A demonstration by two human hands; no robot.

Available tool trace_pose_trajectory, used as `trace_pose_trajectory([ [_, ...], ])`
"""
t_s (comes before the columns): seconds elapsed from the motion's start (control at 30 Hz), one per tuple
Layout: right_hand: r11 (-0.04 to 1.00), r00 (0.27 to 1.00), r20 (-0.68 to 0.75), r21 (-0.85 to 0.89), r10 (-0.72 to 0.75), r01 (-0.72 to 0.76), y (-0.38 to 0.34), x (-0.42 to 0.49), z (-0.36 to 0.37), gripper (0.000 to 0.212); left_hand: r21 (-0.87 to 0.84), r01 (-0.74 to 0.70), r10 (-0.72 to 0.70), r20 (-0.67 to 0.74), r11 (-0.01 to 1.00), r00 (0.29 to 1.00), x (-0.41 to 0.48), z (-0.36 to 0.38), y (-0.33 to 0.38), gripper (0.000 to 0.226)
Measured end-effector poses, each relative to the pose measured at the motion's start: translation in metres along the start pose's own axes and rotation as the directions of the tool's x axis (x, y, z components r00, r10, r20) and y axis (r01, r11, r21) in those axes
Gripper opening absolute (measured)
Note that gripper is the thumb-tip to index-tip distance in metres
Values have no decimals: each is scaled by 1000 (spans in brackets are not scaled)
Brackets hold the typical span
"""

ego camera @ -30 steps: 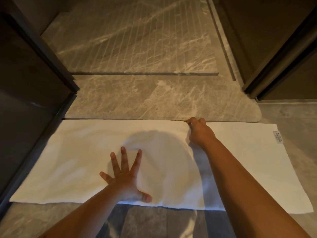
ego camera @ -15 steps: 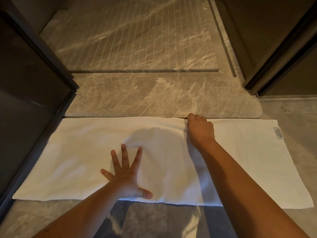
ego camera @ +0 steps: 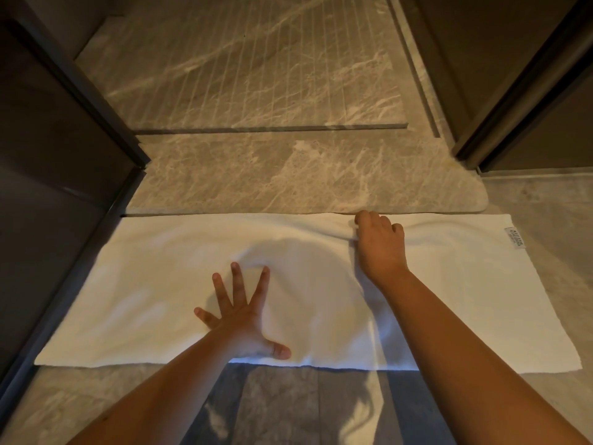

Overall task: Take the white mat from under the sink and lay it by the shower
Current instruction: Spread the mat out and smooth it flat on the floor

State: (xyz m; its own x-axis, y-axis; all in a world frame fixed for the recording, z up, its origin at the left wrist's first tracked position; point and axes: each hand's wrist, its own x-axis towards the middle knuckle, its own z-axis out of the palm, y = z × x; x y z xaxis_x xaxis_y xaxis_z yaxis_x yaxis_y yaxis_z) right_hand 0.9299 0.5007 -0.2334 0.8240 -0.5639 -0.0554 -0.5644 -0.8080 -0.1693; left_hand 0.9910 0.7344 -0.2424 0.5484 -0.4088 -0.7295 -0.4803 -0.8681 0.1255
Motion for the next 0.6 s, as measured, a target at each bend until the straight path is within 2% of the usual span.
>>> trace_pose_trajectory([
  [0.1, 996, 998, 62, 90, 6, -12, 7, -3, -6, 35, -2, -6, 6, 2, 1000, 1000, 2, 0, -1, 141],
  [0.23, 955, 992, 109, 295, -62, 27, 11, -16, -17, 4, -8, 3, -3, 6, 1000, 1000, 4, -2, -1, 141],
  [0.27, 945, 991, 110, 326, -72, 33, 12, -21, -19, 5, -8, -1, 1, 4, 1000, 1000, 4, -2, -1, 141],
  [0.47, 966, 975, 191, 251, -112, 61, 10, -46, -16, 6, -13, -36, 35, -41, 999, 999, 8, 1, -5, 140],
  [0.6, 959, 968, 237, 284, -86, 15, 3, -65, -13, 8, -27, -63, 60, -81, 998, 995, 9, 4, -7, 138],
])
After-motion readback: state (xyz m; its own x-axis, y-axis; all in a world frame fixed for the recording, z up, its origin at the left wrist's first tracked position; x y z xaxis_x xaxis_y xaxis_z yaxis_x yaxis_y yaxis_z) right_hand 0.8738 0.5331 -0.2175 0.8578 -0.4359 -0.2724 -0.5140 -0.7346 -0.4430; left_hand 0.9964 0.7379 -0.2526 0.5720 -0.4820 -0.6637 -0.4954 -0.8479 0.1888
